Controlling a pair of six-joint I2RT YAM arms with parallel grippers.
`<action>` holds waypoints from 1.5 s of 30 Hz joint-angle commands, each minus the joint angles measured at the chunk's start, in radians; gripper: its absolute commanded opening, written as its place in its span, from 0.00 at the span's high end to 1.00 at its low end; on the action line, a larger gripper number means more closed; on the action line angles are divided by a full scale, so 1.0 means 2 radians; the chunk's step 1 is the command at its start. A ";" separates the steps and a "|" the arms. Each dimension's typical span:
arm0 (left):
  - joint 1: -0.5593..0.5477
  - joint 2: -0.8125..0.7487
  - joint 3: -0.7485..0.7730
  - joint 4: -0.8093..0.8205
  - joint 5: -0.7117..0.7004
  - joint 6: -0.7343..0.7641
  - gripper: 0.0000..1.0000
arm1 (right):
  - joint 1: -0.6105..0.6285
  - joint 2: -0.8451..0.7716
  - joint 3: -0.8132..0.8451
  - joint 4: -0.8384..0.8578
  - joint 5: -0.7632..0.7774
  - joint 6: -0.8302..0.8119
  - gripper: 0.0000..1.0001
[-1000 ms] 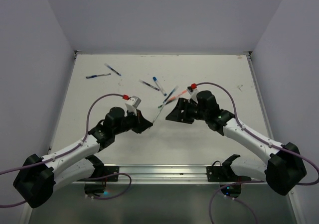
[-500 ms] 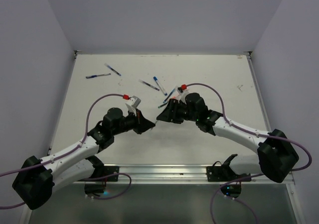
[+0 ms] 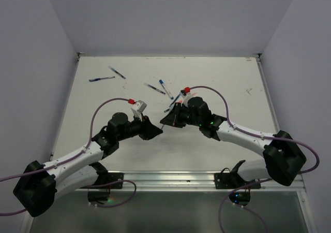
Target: Open the pen caps
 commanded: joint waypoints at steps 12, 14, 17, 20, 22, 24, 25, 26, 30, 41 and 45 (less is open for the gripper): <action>-0.005 -0.014 -0.018 0.034 0.002 -0.006 0.23 | -0.004 -0.039 0.000 0.005 0.012 0.018 1.00; -0.005 -0.007 -0.020 0.049 0.006 -0.008 0.24 | -0.003 -0.038 0.001 0.009 0.007 0.023 1.00; -0.005 0.003 -0.020 0.061 0.012 -0.009 0.30 | -0.004 -0.038 0.002 0.014 0.000 0.026 1.00; -0.006 0.011 -0.020 0.076 0.017 -0.013 0.34 | -0.004 -0.037 0.000 0.019 -0.005 0.030 1.00; -0.006 0.016 -0.019 0.082 0.019 -0.014 0.36 | -0.004 -0.037 -0.003 0.023 -0.010 0.032 1.00; -0.006 0.019 -0.018 0.088 0.022 -0.015 0.41 | -0.004 -0.036 -0.004 0.025 -0.012 0.033 1.00; -0.006 0.023 -0.016 0.090 0.023 -0.015 0.44 | -0.003 -0.036 -0.006 0.028 -0.013 0.035 1.00; -0.006 0.024 -0.014 0.091 0.025 -0.014 0.52 | -0.004 -0.036 -0.007 0.029 -0.013 0.037 1.00; -0.006 0.032 -0.014 0.099 0.031 -0.014 0.73 | -0.003 -0.034 -0.011 0.036 -0.018 0.039 1.00; -0.009 -0.020 -0.040 0.078 -0.017 -0.017 1.00 | -0.018 -0.061 0.000 0.015 0.075 0.017 1.00; -0.009 -0.031 -0.042 0.053 -0.019 -0.014 1.00 | -0.084 -0.049 0.030 0.005 0.057 0.019 1.00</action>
